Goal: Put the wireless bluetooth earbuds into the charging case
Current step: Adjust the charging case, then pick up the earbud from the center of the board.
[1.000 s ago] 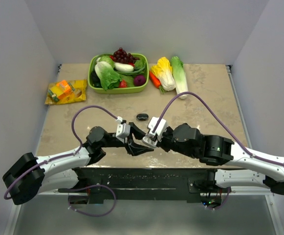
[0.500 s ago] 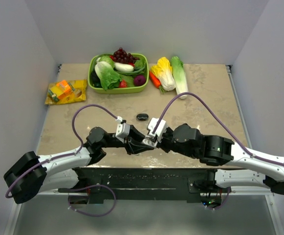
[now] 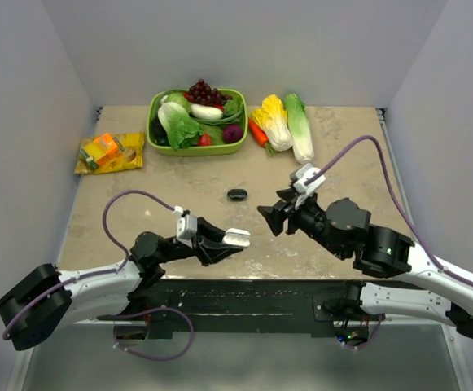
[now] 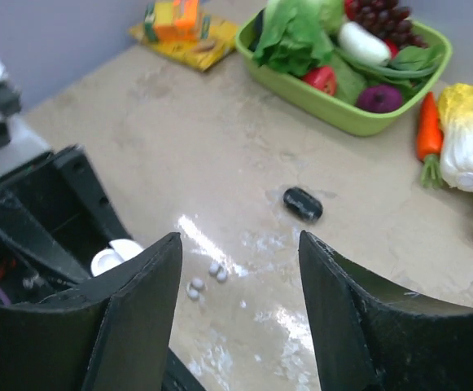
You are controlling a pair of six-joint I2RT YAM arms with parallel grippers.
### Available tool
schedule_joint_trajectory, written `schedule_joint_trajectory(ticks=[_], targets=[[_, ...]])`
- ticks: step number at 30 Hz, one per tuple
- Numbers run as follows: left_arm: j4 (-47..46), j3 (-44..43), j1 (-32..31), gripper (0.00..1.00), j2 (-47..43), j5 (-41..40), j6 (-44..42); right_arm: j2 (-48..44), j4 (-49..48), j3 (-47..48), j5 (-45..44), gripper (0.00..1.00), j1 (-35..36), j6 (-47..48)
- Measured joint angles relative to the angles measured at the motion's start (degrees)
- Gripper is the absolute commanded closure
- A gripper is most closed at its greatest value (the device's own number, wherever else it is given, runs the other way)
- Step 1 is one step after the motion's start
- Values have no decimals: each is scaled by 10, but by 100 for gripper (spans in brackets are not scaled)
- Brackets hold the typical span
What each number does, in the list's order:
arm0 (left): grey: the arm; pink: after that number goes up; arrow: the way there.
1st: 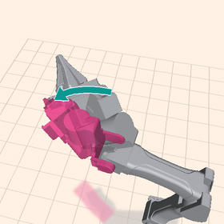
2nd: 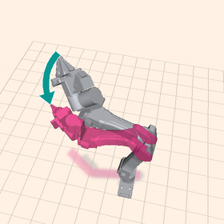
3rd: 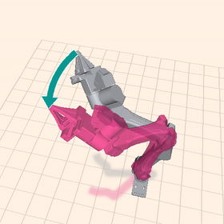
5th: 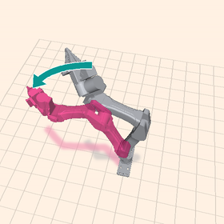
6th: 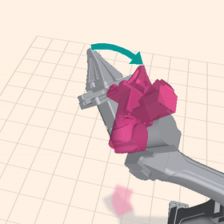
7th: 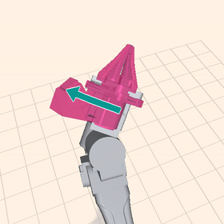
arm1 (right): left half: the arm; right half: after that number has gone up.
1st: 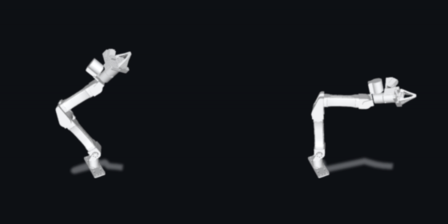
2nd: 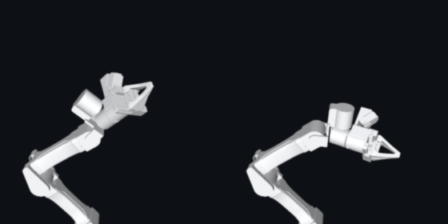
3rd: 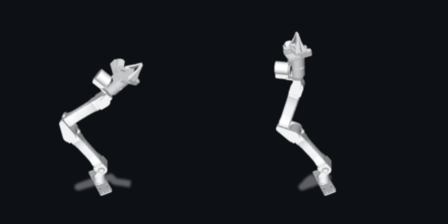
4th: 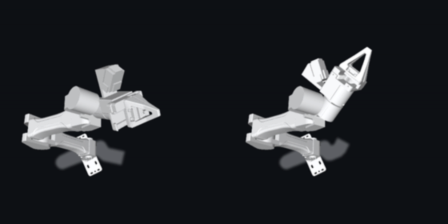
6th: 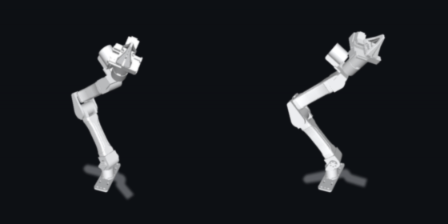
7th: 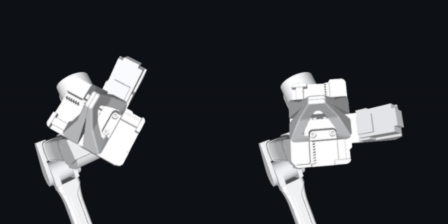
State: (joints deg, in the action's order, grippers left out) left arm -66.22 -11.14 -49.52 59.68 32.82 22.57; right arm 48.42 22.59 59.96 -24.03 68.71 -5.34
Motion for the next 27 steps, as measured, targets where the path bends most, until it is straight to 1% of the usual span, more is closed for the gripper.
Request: schedule_joint_trajectory(ticks=[4,6,7,9,12,14,16,18,21,24,27], targets=[[-6,66,-1,100,-75,-78,7,-45,-42,-46,-40,41,-39,-59],[19,83,-2,100,-136,-132,6,-49,-55,-79,-55,46,-53,-94],[35,85,-2,100,-167,-158,5,-41,-65,-101,-56,51,-56,-110],[68,85,-3,100,-229,-207,4,-10,-88,-154,-40,55,-57,-137],[120,85,-5,100,-321,-269,4,64,-113,-208,4,60,-57,-157],[159,85,-5,100,-377,-306,4,129,-133,-230,43,60,-56,-166],[184,85,-5,100,-400,-322,4,180,-151,-240,69,57,-45,-171],[218,85,-5,100,-421,-337,4,208,-174,-241,85,54,-27,-172],[263,85,-5,100,-437,-356,4,246,-216,-238,106,55,-5,-176],[287,85,-5,100,-438,-364,5,283,-249,-235,123,57,2,-181],[300,85,-6,100,-438,-365,7,311,-271,-235,139,54,2,-188]])
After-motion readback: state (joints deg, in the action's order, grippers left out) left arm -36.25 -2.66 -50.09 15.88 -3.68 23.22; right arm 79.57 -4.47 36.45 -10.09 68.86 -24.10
